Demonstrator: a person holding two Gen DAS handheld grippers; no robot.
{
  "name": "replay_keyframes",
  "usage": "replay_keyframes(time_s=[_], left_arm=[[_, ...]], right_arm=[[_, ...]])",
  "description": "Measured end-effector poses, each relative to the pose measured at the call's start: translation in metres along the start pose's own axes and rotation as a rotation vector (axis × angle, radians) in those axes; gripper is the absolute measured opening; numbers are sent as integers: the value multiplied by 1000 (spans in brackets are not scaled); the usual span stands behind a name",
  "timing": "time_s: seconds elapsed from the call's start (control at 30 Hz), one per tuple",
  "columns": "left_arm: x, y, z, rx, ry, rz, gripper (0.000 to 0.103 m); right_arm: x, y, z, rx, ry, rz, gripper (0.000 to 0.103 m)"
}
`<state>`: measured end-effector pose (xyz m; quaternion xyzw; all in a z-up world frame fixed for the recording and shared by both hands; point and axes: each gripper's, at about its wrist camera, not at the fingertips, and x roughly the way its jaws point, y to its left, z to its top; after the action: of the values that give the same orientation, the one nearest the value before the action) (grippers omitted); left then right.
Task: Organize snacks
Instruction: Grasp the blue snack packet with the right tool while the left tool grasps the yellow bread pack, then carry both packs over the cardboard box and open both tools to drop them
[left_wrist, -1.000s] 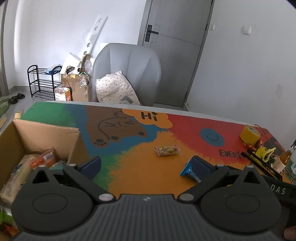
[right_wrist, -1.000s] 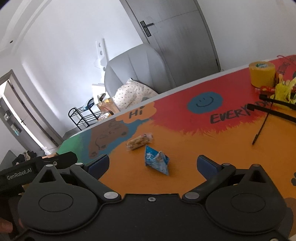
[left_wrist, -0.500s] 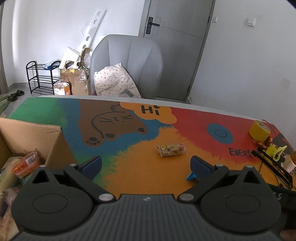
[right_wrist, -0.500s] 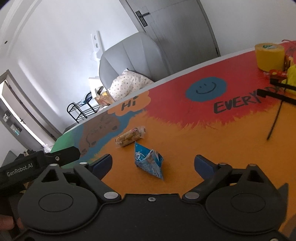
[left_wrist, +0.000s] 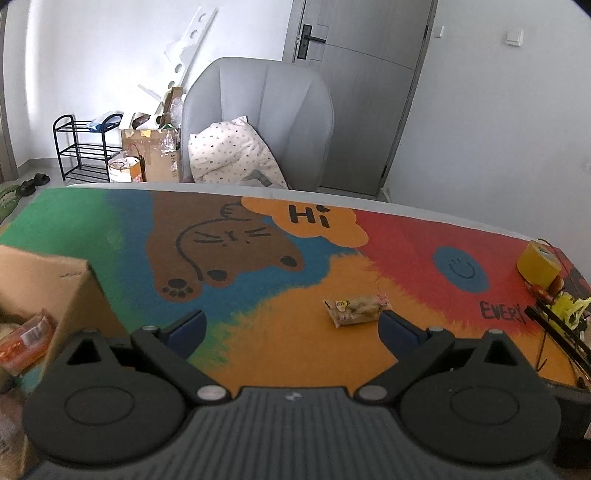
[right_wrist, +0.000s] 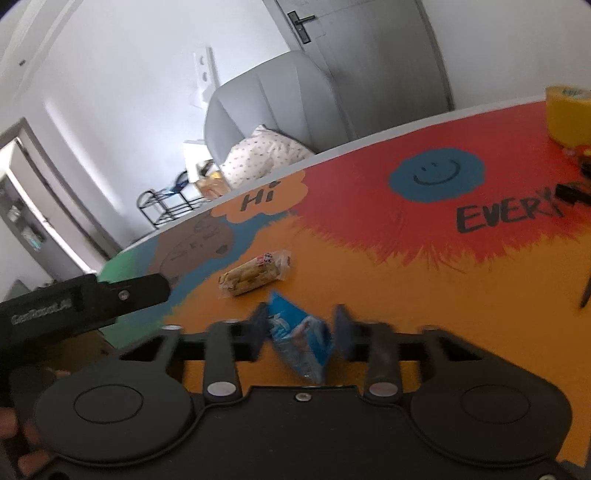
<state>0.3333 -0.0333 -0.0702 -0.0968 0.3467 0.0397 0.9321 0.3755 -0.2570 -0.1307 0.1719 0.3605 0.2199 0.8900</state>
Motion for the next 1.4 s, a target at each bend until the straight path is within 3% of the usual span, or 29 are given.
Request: replay_keyframes(time_s=[0.17, 0.5, 0.77, 0.93, 1.1, 1.4], left_arm=[[14, -8, -1, 16, 6, -9, 100], [44, -36, -1, 65, 21, -35, 100], [66, -49, -2, 74, 22, 1, 98], [74, -50, -6, 53, 16, 33, 87], [68, -52, -9, 73, 2, 15, 55], [41, -45, -13, 47, 4, -31, 49]], right_arm=[[-13, -4, 4, -31, -40, -32, 29], [-25, -29, 8, 31, -92, -102, 29], [-25, -39, 10, 48, -105, -143, 29], [-25, -38, 11, 46, -108, -144, 29], [-25, -37, 11, 42, -107, -139, 29], [-33, -27, 10, 22, -139, -148, 29]])
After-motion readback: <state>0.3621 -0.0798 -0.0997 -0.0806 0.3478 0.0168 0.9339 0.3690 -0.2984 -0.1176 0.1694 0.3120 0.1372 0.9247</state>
